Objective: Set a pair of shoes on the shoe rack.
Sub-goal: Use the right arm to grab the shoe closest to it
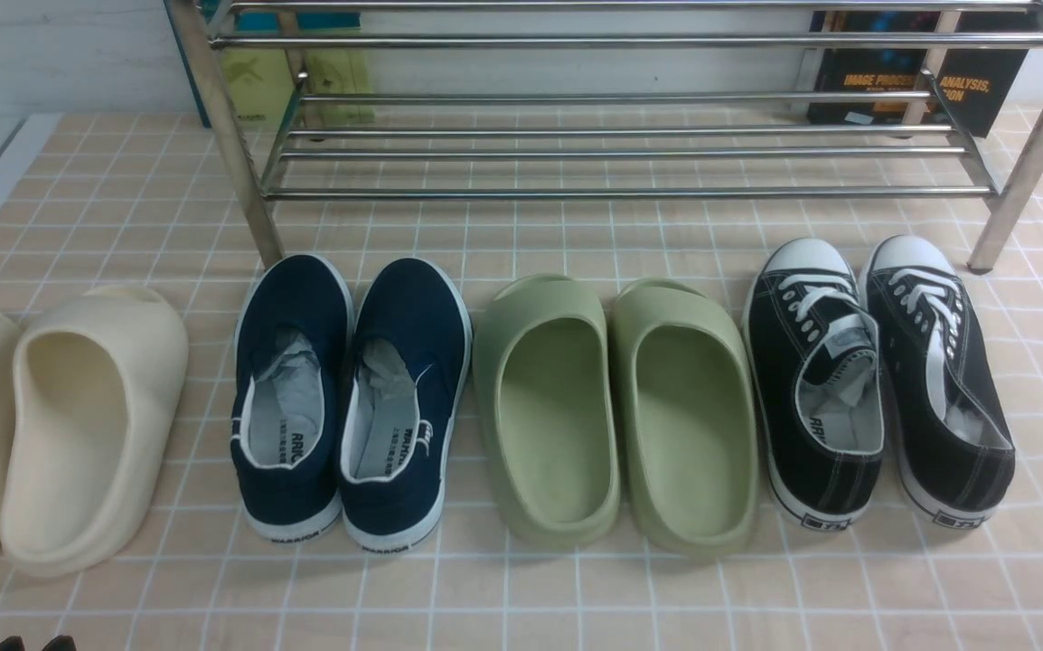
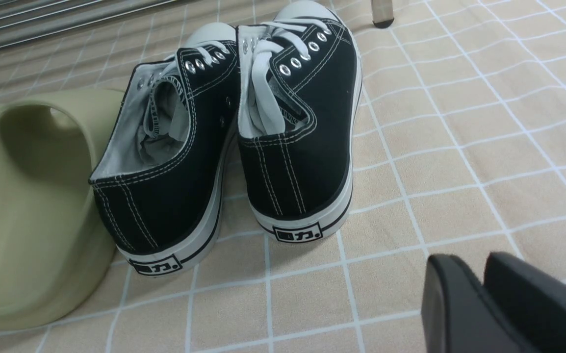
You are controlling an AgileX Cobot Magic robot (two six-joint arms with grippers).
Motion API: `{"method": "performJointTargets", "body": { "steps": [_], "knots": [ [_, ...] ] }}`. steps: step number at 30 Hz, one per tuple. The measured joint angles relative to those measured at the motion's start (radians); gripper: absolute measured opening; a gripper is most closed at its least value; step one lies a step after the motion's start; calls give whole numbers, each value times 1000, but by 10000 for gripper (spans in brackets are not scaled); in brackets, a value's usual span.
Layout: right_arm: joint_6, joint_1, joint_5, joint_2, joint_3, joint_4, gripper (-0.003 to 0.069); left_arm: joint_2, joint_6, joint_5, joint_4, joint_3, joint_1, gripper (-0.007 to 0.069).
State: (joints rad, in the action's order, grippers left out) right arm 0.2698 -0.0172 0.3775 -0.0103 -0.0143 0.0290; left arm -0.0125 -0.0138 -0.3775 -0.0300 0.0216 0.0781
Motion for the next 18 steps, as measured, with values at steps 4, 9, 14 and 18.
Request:
{"method": "performJointTargets", "body": {
  "steps": [4, 9, 14, 18],
  "knots": [
    [0, 0, -1, 0, 0, 0, 115, 0, 0, 0, 0, 0, 0, 239],
    [1, 0, -42, 0, -5, 0, 120, 0, 0, 0, 0, 0, 0, 239],
    [2, 0, -306, 0, -10, 0, 125, 0, 0, 0, 0, 0, 0, 239],
    [11, 0, -642, 0, -10, 0, 132, 0, 0, 0, 0, 0, 0, 239]
  ]
}}
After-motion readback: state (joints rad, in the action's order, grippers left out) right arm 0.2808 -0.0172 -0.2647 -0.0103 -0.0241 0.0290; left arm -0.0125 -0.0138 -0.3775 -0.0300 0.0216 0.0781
